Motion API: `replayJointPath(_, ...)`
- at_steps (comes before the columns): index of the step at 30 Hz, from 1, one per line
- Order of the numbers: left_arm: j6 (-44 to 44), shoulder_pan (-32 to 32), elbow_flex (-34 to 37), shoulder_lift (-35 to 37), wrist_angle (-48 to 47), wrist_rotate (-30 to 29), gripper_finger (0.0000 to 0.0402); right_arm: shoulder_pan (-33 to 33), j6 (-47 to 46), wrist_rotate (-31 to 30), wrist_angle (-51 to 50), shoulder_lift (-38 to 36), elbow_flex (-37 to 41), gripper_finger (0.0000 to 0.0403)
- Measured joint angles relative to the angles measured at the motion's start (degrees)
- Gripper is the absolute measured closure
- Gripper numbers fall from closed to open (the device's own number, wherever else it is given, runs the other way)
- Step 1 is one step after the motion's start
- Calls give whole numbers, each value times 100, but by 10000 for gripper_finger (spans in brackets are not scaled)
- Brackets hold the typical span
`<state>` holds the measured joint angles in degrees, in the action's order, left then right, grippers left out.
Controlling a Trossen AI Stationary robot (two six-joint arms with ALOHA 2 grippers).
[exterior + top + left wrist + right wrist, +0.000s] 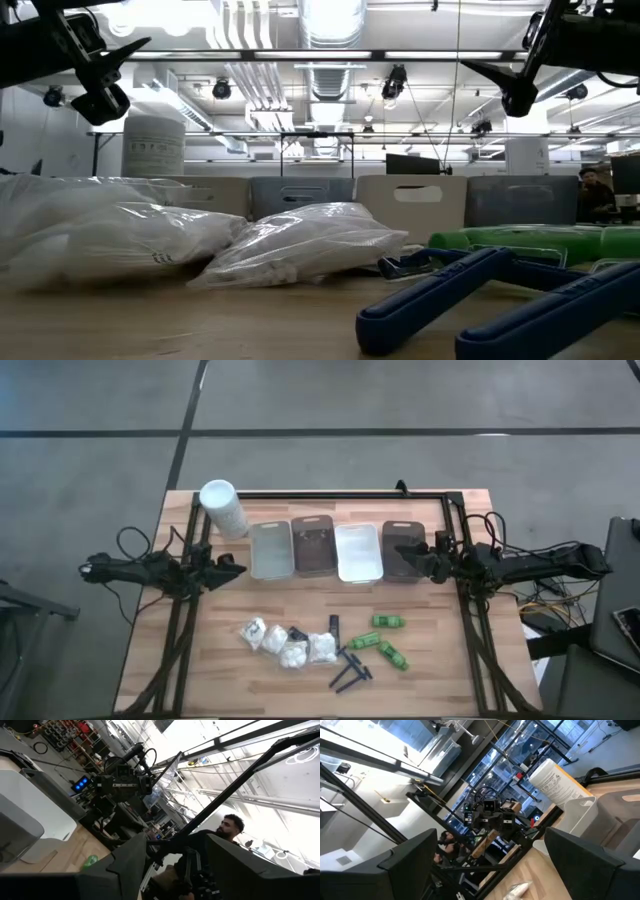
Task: Pick & Place Travel size toiletries
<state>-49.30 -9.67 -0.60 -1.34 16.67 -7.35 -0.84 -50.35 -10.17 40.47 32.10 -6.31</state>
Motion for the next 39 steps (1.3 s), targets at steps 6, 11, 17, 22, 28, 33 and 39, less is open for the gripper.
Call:
replayJointPath(6,0,0,0,1,0,0,190,0,0,0,0,0,0,39)
replayJointPath(11,0,2,0,2,-2,0,190,0,0,0,0,0,0,39)
replayJointPath(17,-62,1,0,1,7,-78,190,-1,-1,0,0,0,0,39)
replayJointPath(22,-346,4,0,2,7,-668,190,0,2,-728,39,-13,0,39)
replayJointPath(28,-422,2,-2,2,14,-774,190,13,23,-1122,77,13,0,39)
replayJointPath(33,-640,2,-2,0,28,-1227,190,-4,-738,-1313,263,103,-39,39)
replayJointPath(39,-1136,-20,-2,-86,210,-609,190,-506,-907,-386,137,952,-790,39)
